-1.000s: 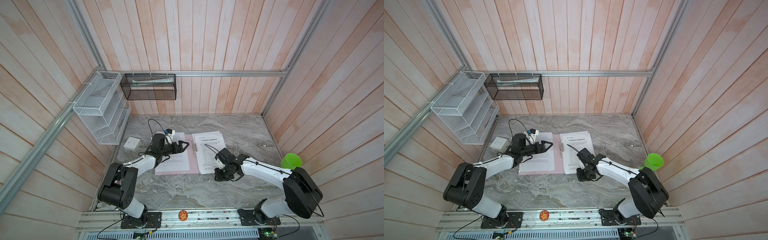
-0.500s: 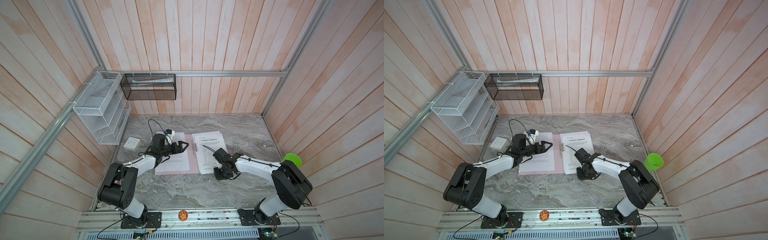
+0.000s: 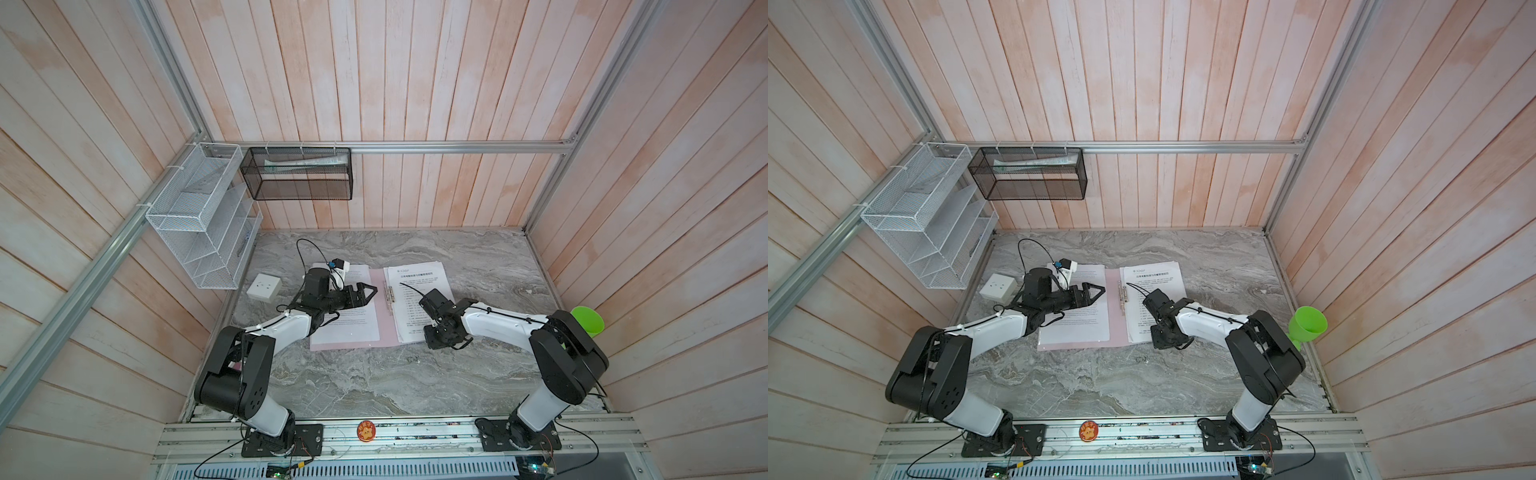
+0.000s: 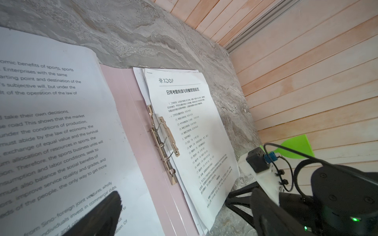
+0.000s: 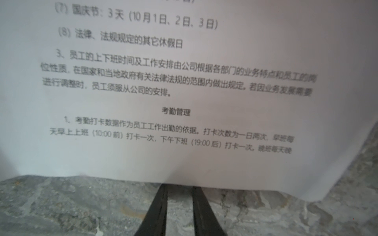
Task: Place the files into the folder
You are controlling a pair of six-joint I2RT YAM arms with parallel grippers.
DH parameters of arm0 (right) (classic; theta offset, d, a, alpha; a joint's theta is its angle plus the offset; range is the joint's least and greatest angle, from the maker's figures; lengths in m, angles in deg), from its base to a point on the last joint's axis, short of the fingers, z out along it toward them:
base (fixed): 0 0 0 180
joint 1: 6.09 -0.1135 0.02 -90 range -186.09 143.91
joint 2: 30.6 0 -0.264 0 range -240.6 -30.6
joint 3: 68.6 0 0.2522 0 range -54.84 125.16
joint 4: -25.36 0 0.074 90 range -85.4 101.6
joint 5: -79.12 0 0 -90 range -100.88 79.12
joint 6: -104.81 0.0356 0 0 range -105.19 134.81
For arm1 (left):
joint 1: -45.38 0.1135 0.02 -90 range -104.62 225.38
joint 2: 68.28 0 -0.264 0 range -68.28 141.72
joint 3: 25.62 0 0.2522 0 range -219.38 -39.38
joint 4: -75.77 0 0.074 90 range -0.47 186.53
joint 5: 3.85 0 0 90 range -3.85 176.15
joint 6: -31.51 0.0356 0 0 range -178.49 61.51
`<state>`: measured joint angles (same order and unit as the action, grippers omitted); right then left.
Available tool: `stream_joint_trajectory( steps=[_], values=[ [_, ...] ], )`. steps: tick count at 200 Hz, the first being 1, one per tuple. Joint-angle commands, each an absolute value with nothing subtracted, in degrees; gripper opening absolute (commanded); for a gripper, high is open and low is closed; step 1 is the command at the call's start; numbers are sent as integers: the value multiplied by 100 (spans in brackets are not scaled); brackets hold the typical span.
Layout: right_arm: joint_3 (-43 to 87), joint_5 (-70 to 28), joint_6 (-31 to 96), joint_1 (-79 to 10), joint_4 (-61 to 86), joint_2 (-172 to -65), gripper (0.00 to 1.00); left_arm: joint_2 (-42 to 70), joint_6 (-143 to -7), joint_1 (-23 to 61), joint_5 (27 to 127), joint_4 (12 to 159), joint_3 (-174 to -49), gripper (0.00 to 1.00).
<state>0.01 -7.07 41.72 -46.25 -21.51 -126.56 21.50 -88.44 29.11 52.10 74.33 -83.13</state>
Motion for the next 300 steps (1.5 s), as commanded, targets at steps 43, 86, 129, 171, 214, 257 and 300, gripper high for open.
stream_joint_trajectory(
  steps=[43,86,129,171,214,257,300],
  values=[
    [452,-564,3983,-4607,-2699,-11872,28,2135,-8669,2956,5247,7566,-8378,100],
    [1064,-288,3609,-3468,-2565,-11777,40,1915,-8600,3123,5376,7723,-8458,100],
    [2019,-401,3396,-2519,-2126,-12954,47,1462,-8566,3676,5421,7931,-8316,100],
    [2583,-30,3178,-2159,-2075,-13835,49,847,-8370,4256,5925,8752,-8241,100],
    [2515,-98,3018,-1750,-1896,-13988,49,145,-8394,4994,6856,9802,-7966,100],
    [2424,-593,3056,-1593,-1656,-14240,49,357,-8440,5287,6356,9249,-7501,100],
    [2415,-710,3106,-1581,-1627,-14457,48,877,-8744,5315,5605,7954,-6955,100]
  ],
)
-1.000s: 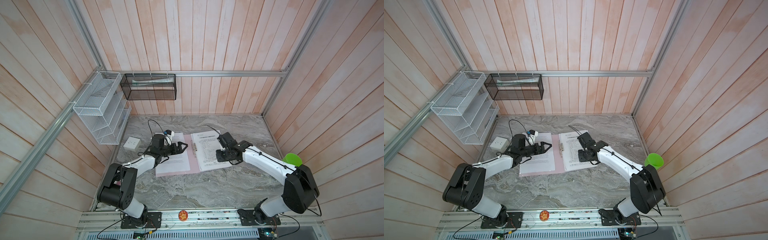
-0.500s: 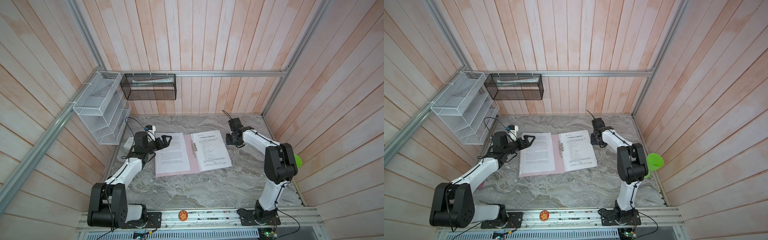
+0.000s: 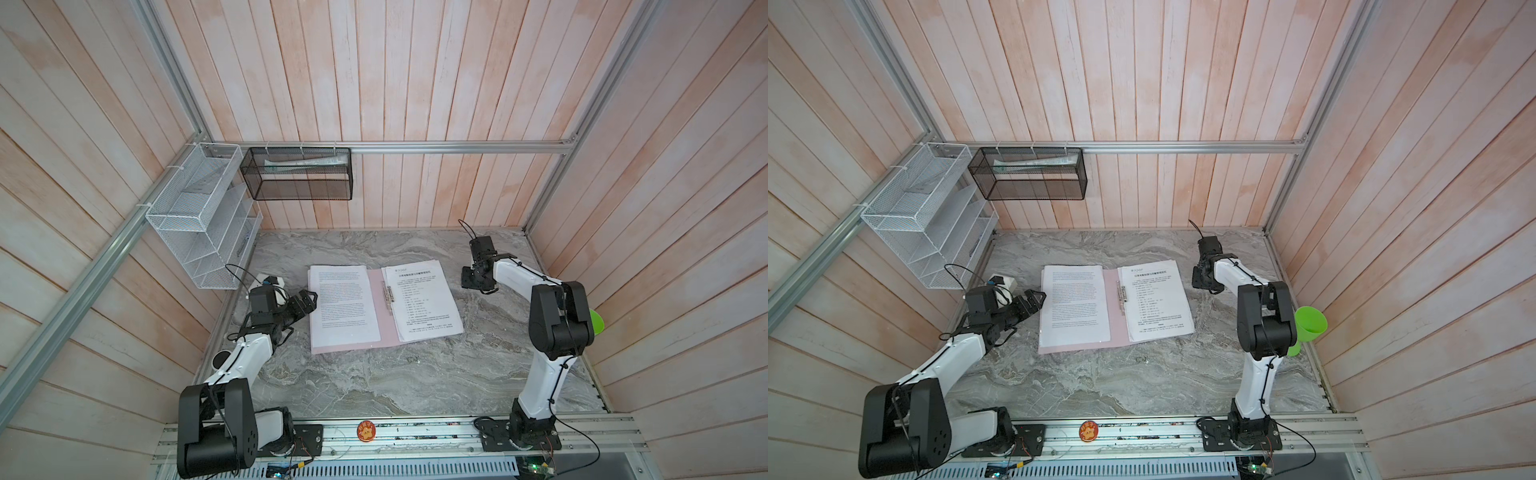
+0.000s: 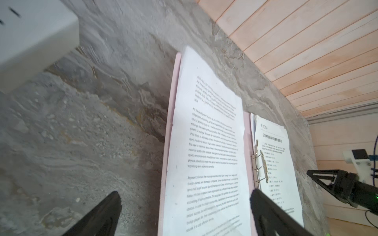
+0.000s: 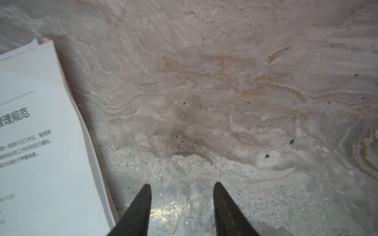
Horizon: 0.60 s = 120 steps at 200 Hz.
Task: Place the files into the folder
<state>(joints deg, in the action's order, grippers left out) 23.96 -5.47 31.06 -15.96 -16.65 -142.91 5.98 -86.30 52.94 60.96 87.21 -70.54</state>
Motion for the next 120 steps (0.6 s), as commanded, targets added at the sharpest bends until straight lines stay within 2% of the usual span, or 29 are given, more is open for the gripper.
stream_joint_trajectory(
  steps=[1,56,120],
  values=[
    [2407,-714,3102,-1587,-1622,-14454,48,887,-8742,5318,5594,7940,-6954,100],
    [2104,-1053,3192,-1647,-1445,-14468,48,1463,-8792,5313,5102,7236,-6972,100],
    [2194,-1088,3325,-2128,-1505,-14597,48,1993,-8870,5312,4823,7006,-7464,100]
  ],
)
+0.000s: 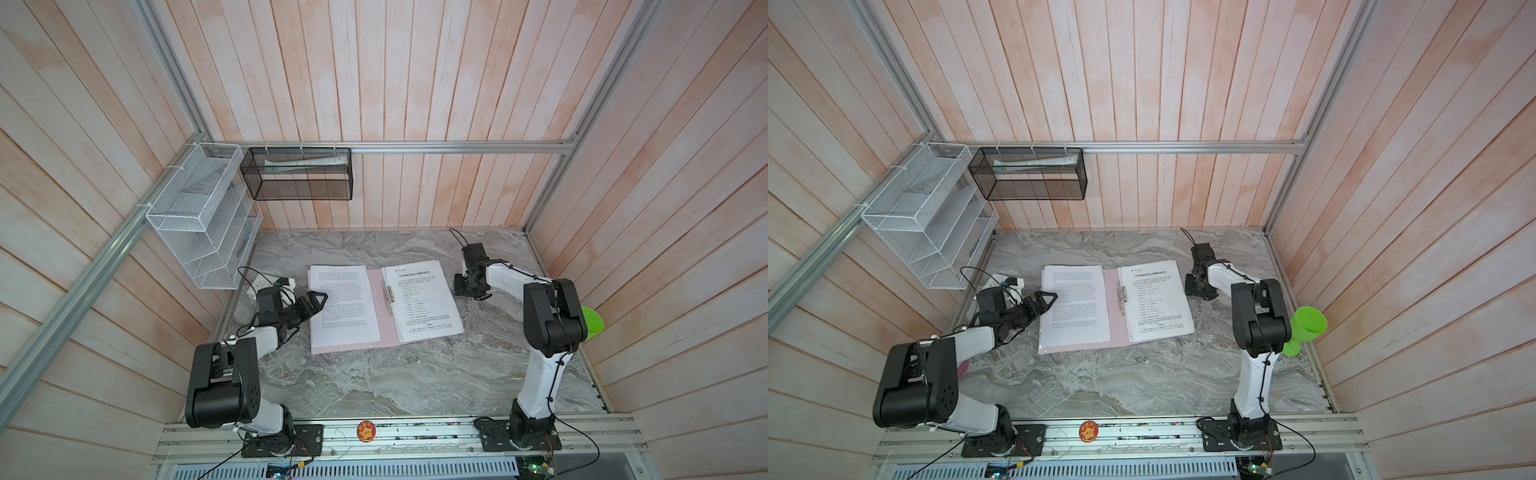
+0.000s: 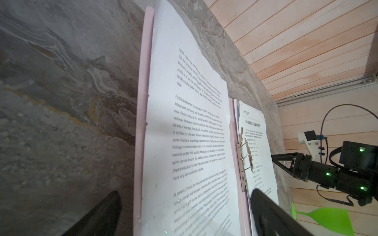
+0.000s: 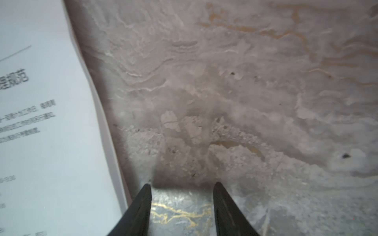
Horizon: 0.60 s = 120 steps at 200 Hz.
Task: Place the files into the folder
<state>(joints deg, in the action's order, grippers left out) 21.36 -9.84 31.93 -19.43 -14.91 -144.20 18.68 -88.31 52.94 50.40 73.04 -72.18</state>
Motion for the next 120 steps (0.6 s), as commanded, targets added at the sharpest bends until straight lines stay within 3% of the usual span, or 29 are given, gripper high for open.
stream_joint_trajectory(
  steps=[1,120],
  values=[
    [2200,-1084,3326,-2137,-1508,-14594,48,1995,-8871,5307,4820,7004,-7468,100],
    [2233,-954,3396,-2198,-1745,-14274,48,2156,-8856,5250,4783,6962,-7629,100]
  ],
)
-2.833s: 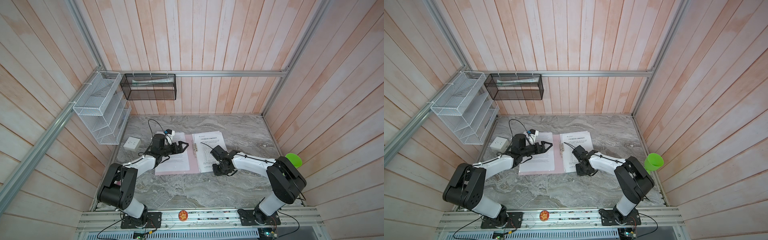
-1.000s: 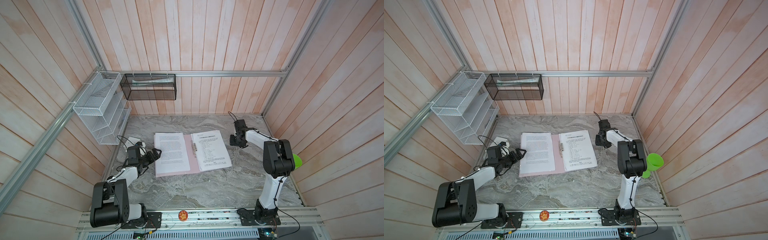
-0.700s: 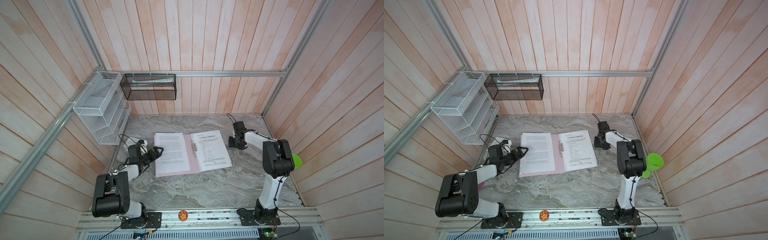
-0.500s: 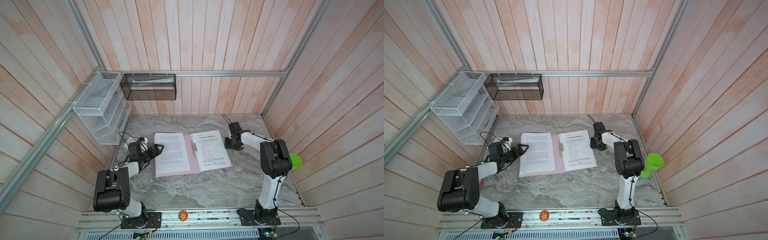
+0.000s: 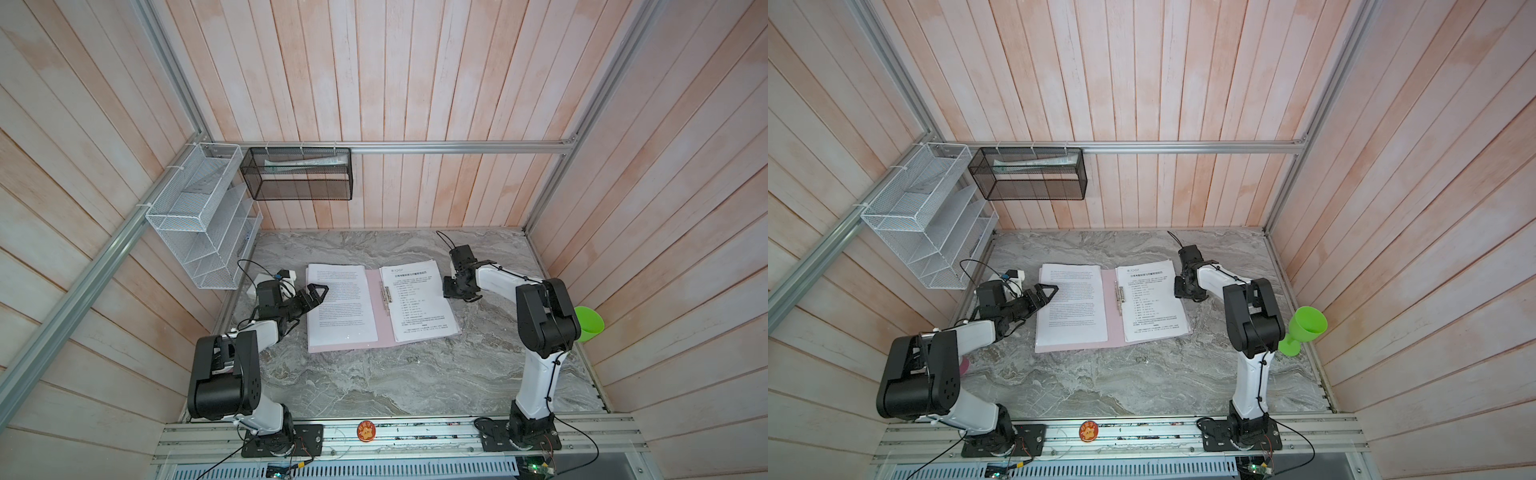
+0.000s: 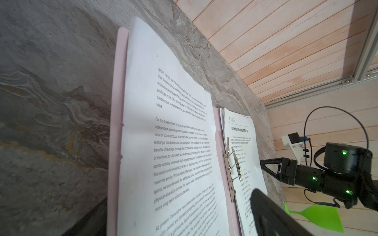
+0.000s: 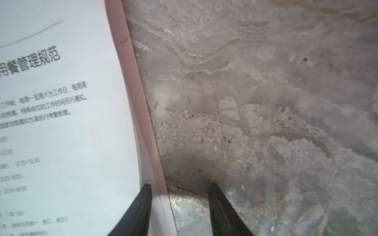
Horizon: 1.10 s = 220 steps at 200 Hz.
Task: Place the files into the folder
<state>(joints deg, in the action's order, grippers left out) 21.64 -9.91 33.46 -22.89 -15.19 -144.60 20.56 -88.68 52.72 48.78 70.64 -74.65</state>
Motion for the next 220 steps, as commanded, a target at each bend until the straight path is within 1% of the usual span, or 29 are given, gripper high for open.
stream_joint_trajectory(
  steps=[1,36,53,88,113,132,144,170,192,220],
  values=[
    [2237,-951,3405,-2195,-1752,-14266,48,2164,-8855,5250,4783,6960,-7634,100],
    [2230,-888,3449,-2147,-1730,-13677,48,2130,-8828,5250,4787,7002,-7650,100],
    [2316,-1015,3447,-2144,-1730,-13427,48,2161,-8837,5250,4785,6965,-7675,100],
    [2268,-1688,3401,-2147,-1565,-13138,48,2255,-9022,5254,4544,6855,-7700,100],
    [2090,-2018,3436,-2122,-1359,-13056,47,2018,-9119,5251,4492,6953,-7511,100],
    [1876,-2585,3596,-2126,-927,-12977,46,1741,-9136,5252,4477,7103,-7298,100],
    [1791,-3065,3755,-2128,-619,-12990,44,1564,-9111,5252,4474,7271,-7196,100],
    [1784,-3902,4116,-2204,-97,-13232,33,1157,-9112,5259,4604,7549,-6926,100],
    [1909,-4143,4227,-2330,65,-13551,32,839,-9177,5258,4677,7675,-6734,99],
    [2103,-4275,4283,-2518,149,-13848,32,506,-9278,5274,4742,7759,-6536,94]
  ],
)
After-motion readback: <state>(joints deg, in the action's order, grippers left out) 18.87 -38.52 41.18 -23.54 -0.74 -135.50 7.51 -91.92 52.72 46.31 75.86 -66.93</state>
